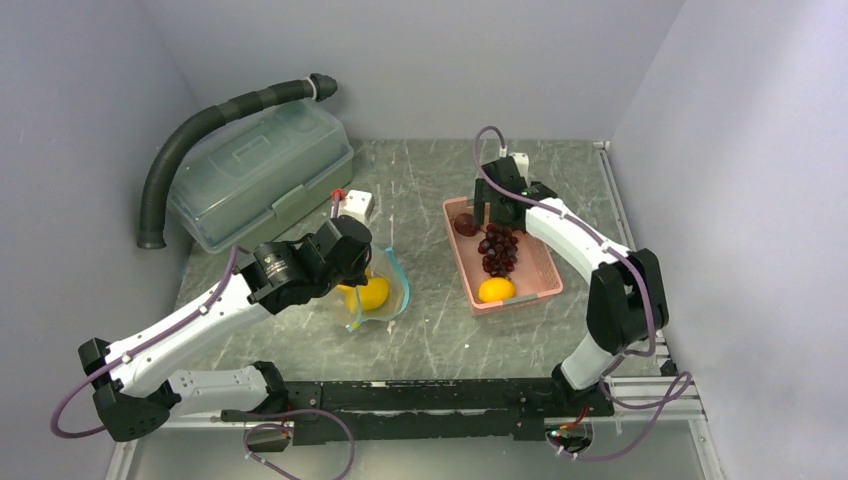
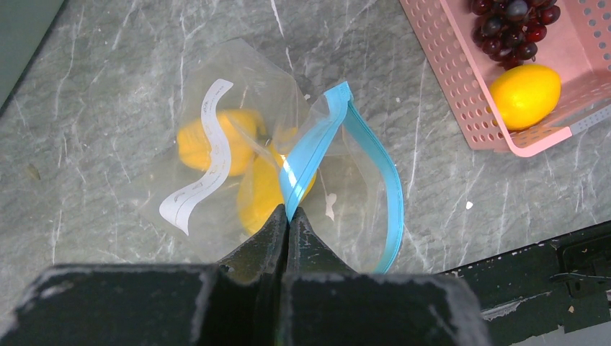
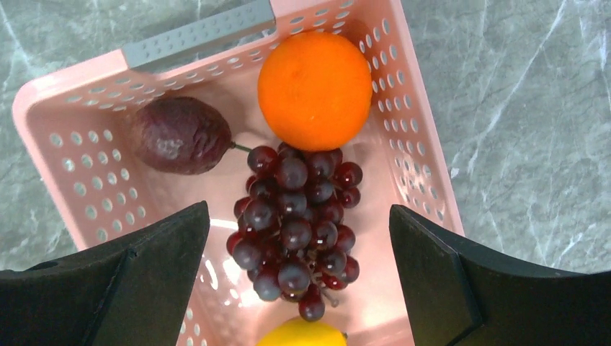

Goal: Place the food in the zip-top bag and seal the zipper
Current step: Pick up the fake fruit from the bin.

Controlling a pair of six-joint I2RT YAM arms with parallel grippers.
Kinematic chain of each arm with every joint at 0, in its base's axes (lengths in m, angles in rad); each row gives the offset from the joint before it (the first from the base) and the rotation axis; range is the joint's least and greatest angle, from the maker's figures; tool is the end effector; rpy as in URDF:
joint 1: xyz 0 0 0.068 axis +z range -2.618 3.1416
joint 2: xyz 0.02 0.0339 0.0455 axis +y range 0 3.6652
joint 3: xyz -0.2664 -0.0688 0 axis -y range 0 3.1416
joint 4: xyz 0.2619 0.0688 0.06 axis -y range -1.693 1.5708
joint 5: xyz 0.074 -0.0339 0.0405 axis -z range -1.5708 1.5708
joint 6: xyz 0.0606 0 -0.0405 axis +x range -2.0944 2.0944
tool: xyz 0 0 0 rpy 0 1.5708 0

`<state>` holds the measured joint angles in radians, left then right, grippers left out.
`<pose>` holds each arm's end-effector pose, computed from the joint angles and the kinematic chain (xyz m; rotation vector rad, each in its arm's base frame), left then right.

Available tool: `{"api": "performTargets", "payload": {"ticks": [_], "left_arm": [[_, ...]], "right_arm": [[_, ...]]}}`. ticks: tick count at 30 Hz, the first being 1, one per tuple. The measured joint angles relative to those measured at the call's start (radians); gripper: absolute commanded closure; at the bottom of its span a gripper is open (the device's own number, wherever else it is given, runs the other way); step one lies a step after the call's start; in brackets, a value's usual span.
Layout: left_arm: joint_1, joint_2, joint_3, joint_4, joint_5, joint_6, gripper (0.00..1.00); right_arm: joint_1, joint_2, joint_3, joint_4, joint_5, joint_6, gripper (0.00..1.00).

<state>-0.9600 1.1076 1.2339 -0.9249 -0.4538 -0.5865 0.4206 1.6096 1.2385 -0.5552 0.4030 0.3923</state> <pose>0.1610 -0.1837 0.3523 0.2126 2.2749 -0.2700 0.3512 0.1311 0.2369 0.1295 2.3977 -0.1333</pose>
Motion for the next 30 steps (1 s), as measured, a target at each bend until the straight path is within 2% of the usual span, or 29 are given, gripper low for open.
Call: {"api": "performTargets", "payload": {"ticks": [17,30], "left_arm": [[0.0,0.0,-0.002,0.0,-0.001,0.0,0.98],[0.0,0.0,-0.002,-0.001,-0.008,0.0,0.98]], "right_arm": [[-0.053,0.253,0.206,0.011,-0.007,-0.063,0.01],[-0.062,0.354,0.23,0.007,0.019,-0.113,0.01]]}}
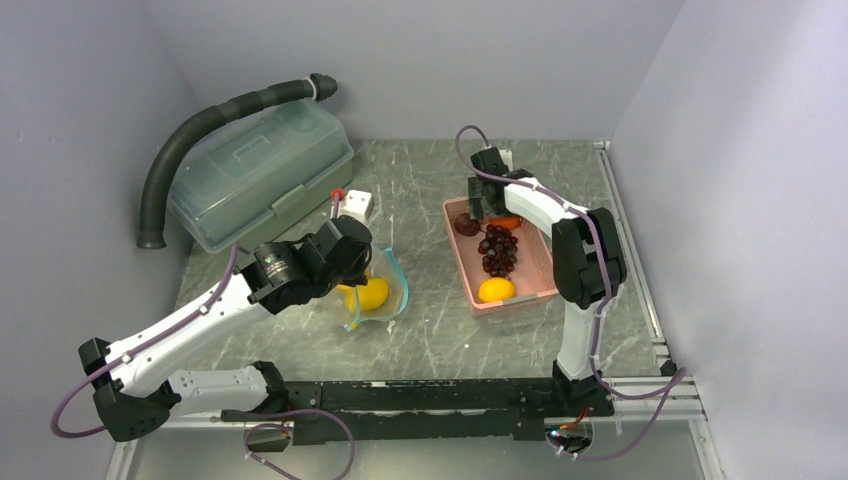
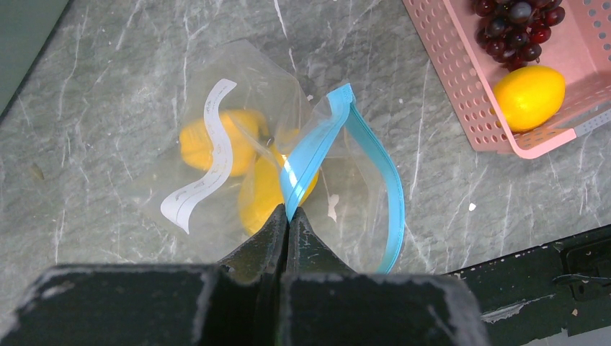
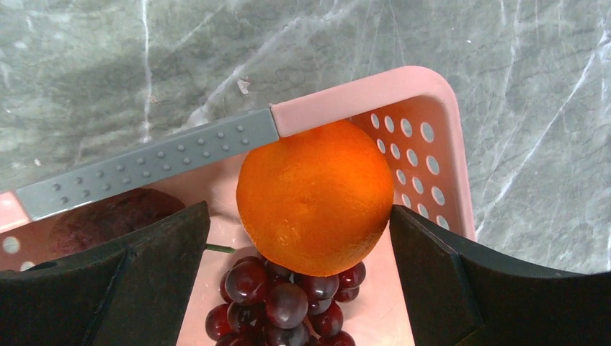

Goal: Place the food in the zip-top bag and seal the zipper
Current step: Pick up the fake fruit from the bin.

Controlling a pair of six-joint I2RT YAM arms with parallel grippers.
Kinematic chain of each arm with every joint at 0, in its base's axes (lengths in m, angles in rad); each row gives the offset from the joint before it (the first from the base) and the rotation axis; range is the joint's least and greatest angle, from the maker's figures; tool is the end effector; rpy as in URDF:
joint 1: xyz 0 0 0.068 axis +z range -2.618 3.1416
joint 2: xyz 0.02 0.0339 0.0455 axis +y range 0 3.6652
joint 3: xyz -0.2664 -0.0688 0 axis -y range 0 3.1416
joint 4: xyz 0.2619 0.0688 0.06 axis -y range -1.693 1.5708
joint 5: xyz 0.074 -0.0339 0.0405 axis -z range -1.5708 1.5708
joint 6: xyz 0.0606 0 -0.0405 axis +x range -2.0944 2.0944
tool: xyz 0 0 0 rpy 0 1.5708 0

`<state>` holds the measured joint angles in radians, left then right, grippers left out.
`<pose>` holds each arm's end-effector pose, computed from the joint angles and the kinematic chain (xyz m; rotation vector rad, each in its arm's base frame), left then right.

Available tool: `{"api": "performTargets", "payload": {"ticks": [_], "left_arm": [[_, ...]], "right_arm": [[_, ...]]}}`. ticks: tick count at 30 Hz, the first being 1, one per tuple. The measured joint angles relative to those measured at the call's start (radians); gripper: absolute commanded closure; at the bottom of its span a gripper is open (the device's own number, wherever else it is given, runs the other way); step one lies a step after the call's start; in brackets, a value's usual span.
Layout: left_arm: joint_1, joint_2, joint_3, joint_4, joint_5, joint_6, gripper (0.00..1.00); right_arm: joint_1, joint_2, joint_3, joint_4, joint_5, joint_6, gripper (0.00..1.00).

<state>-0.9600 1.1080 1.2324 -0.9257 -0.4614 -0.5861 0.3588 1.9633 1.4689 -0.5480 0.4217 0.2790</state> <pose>0.1613 -0.1834 0.3518 0.2100 2.2732 -0.2605 0.4264 0.1334 0.1765 0.0449 2.5022 -0.2959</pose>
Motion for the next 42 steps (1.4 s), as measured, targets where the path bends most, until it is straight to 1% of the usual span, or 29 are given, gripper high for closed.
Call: {"api": "performTargets", "payload": {"ticks": [6,10,13,16,21,23,30,34,42], "left_arm": [[0.0,0.0,0.0,0.0,0.0,0.0,0.98],[0.0,0.0,0.0,-0.001,0.0,0.0,0.99],[0.0,0.0,0.0,-0.002,0.0,0.0,0.99],[0.0,0.0,0.0,-0.004,0.0,0.0,0.99],[0.0,0.0,0.0,-0.006,0.0,0.0,0.99],[0.0,0.0,0.0,-0.008,0.0,0.0,0.99],[0.0,0.0,0.0,-0.009,0.0,0.0,0.99],[0.0,0.0,0.0,-0.018,0.0,0.0,0.99],[0.0,0.0,0.0,-0.022,-0.006,0.0,0.99]], "right_arm": [[0.0,0.018,0.0,0.0,0.02,-0.01,0.01],[-0.001,0.019,0.0,0.0,0.045,-0.01,0.04],[-0.001,0.019,0.0,0.0,0.051,-0.01,0.08],[-0.001,0.019,0.0,0.001,0.057,-0.01,0.14],[-0.001,0.019,0.0,0.008,0.058,-0.013,0.34],[-0.001,0.019,0.0,0.008,0.057,-0.013,0.4],[-0.001,0.013,-0.002,0.007,0.045,-0.011,0.46],[-0.001,-0.047,-0.027,0.0,0.029,-0.002,0.48],[0.011,-0.322,-0.095,-0.003,-0.033,0.019,0.48]]}}
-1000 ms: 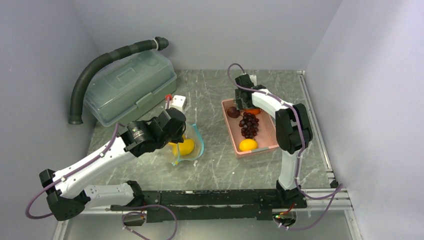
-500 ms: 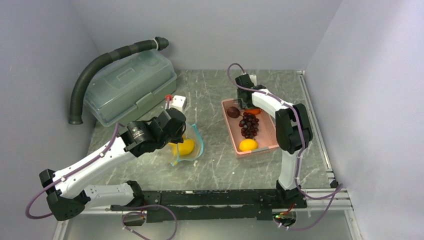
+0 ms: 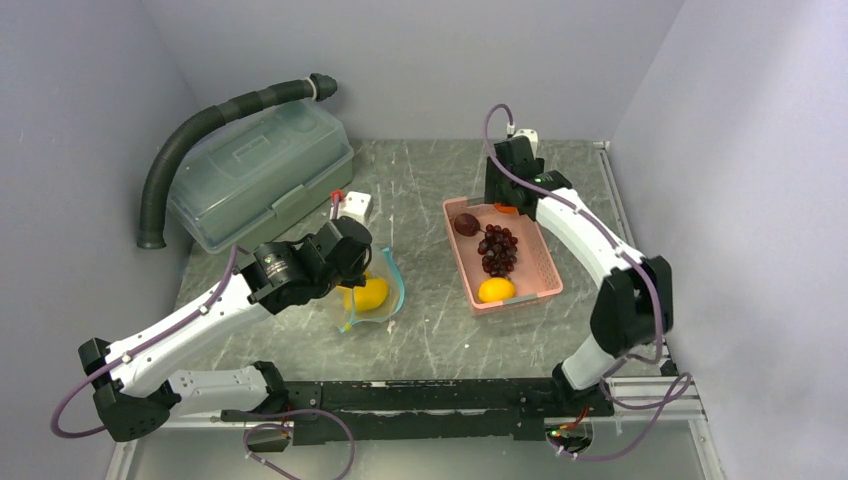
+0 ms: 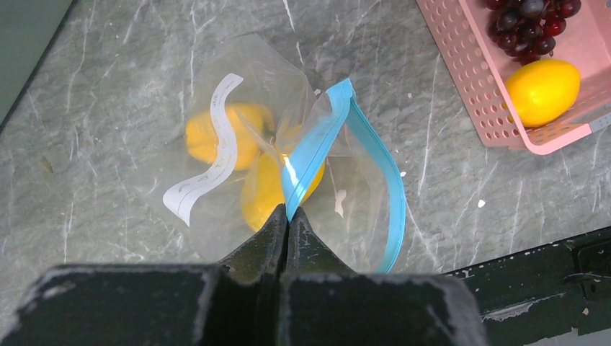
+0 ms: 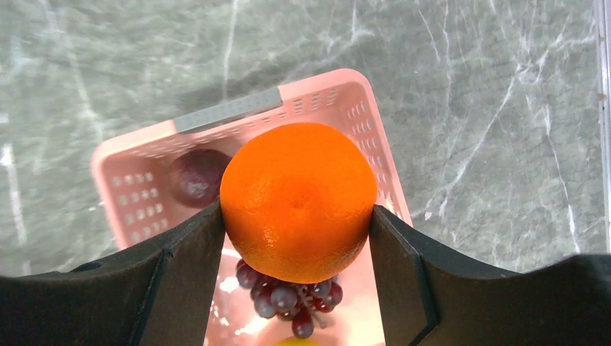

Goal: Place the food in the zip-top bag and seal the zipper
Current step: Pick up the fake fruit from the bin, then place the fake fruit in the zipper food storage bag.

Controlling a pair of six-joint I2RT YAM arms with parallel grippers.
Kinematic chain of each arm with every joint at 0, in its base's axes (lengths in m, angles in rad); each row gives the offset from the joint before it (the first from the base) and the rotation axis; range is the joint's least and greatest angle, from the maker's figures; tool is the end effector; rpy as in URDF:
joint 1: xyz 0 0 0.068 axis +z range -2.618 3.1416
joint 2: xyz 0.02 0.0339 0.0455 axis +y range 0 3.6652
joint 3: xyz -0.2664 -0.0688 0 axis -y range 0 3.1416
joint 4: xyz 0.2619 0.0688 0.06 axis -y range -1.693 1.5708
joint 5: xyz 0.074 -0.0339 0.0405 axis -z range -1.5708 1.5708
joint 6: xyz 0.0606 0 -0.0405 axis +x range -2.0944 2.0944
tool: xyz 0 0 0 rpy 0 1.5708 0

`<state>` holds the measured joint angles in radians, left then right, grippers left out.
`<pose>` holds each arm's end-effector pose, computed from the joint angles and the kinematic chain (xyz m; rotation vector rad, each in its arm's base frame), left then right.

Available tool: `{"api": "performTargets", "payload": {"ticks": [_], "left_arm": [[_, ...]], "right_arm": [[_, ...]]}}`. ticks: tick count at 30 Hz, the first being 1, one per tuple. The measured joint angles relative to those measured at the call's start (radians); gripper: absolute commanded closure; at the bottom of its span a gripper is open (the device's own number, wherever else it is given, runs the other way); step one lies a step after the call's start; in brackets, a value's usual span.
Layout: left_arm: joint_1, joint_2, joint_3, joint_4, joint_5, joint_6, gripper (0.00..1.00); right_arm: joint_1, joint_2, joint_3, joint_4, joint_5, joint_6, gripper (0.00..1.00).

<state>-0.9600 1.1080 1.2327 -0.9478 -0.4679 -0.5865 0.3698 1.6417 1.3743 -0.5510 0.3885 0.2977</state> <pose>0.1604 -0.1814 0.3501 0.2144 2.2855 -0.2365 0.3777 0.1218 0.2729 0.0961 2.3142 -0.1304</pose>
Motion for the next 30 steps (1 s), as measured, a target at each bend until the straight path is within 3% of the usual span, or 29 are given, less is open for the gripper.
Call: {"api": "performTargets", "payload": {"ticks": [11,23,30], "left_arm": [[0.0,0.003,0.0,0.0,0.0,0.0,0.99],[0.001,0.022,0.007,0.002,0.0,0.004,0.99],[0.001,0.022,0.007,0.003,0.0,0.004,1.0]], "right_arm": [[0.037,-0.269,-0.14,0.006,-0.193,0.033,0.48],[0.054,-0.528,-0.287,0.072,-0.568,0.074,0.5],[0.152,-0.597,-0.376,0.15,-0.732,0.117,0.5]]}}
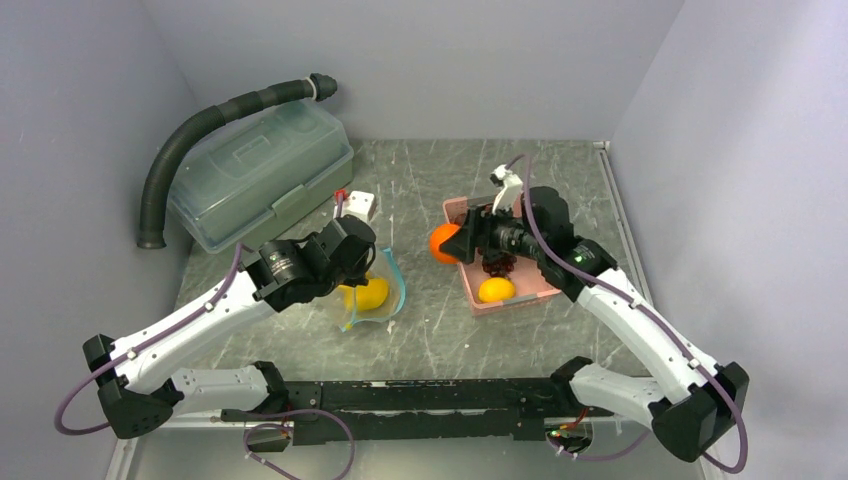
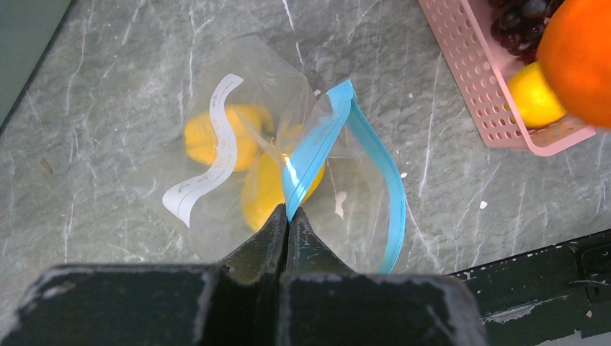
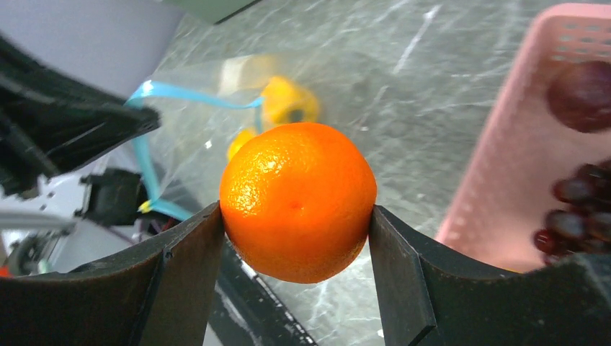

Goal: Place the food in the zip-top bag and seal the zipper
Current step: Place the fake fruit in the zipper food storage bag.

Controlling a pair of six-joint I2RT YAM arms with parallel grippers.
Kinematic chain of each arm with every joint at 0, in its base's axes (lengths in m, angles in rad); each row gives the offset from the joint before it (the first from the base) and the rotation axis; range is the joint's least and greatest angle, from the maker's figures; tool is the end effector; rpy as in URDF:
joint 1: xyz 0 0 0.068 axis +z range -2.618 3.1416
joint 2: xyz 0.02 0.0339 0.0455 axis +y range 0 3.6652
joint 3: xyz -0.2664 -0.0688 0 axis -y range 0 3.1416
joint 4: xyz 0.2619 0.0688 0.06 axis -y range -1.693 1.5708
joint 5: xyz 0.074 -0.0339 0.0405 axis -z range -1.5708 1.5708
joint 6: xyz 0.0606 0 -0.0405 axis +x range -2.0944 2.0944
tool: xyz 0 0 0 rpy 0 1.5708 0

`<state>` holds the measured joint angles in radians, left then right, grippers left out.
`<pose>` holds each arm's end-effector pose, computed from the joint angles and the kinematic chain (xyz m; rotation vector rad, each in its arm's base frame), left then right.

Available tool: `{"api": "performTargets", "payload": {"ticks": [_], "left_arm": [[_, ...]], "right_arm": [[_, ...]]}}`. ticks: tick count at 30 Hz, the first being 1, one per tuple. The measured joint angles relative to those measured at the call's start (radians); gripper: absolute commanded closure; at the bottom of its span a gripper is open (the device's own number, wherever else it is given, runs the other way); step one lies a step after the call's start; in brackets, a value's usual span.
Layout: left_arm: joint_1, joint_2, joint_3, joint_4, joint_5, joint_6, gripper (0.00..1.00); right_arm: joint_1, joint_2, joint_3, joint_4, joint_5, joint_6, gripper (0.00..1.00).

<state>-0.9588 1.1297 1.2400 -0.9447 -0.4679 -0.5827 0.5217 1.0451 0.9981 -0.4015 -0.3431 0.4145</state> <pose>0.1637 -0.1856 0.3480 0.2217 2.2929 -0.2244 0.2229 0.1517 0.3347 -0.3421 2.0924 0.9236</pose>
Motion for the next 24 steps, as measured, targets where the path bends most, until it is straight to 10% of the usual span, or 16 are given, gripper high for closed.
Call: {"api": "performTargets", "payload": {"ticks": [24], "left_arm": [[0.0,0.0,0.006,0.005,0.003,0.0,0.99]], "right_arm": [[0.41,0.28,0.036,0.221,0.055,0.116,0.51]]}}
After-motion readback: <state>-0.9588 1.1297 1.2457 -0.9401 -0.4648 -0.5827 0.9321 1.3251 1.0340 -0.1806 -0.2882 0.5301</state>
